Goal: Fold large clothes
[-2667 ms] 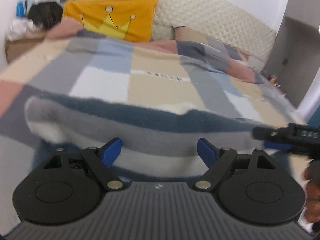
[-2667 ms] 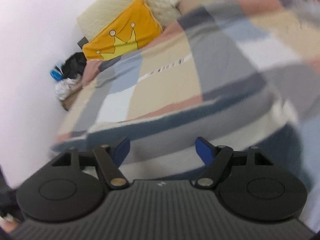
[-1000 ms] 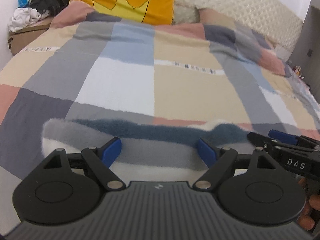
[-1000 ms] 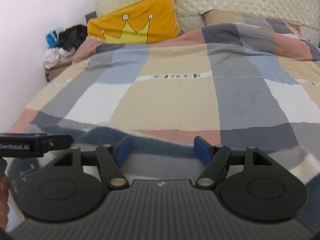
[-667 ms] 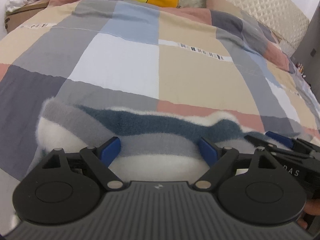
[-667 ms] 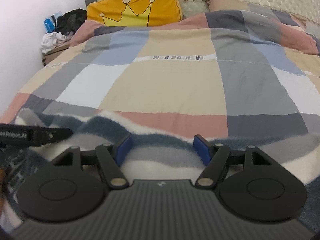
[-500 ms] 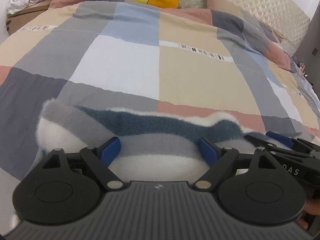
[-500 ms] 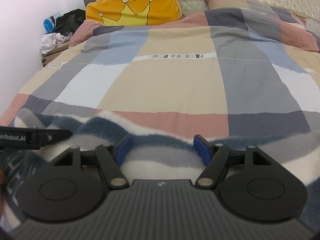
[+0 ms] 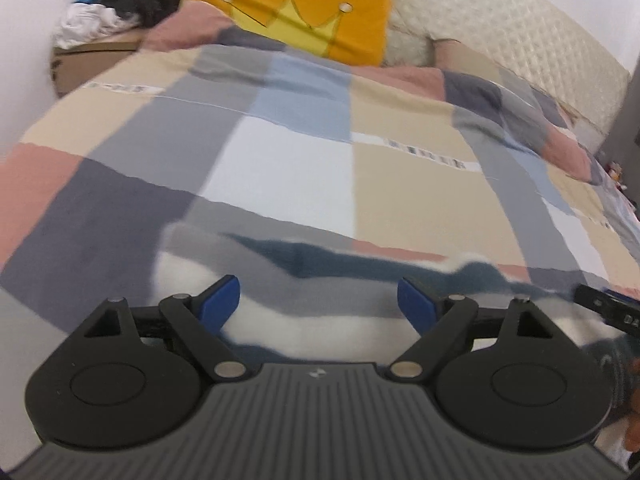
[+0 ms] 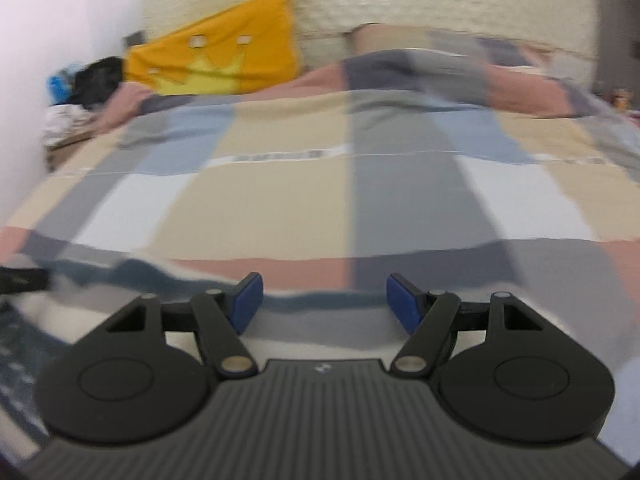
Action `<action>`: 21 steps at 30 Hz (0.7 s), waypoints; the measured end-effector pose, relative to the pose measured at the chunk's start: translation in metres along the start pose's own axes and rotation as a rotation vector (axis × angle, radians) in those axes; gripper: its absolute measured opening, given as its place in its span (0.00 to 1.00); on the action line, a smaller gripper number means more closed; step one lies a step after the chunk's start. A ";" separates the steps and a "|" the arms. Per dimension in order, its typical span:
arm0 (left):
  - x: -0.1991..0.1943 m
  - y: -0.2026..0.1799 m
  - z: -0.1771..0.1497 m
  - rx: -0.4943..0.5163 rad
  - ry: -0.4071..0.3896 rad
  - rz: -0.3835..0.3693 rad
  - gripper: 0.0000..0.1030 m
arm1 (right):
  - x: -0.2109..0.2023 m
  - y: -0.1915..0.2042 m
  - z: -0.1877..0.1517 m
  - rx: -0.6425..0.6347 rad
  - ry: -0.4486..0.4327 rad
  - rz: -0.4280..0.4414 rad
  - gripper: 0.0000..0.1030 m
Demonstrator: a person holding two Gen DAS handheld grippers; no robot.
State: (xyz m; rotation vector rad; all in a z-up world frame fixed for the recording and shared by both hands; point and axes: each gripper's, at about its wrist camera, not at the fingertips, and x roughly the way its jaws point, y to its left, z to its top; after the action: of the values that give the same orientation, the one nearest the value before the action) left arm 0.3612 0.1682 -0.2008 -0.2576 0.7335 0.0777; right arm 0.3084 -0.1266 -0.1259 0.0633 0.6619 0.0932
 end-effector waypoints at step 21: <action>0.008 0.033 -0.011 -0.127 0.022 -0.073 0.89 | 0.001 -0.021 -0.021 0.072 0.002 -0.064 0.71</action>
State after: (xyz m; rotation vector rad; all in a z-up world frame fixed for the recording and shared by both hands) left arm 0.3552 0.1968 -0.2208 -0.4065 0.7418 0.0524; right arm 0.2977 -0.1464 -0.1450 0.1107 0.6689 0.0078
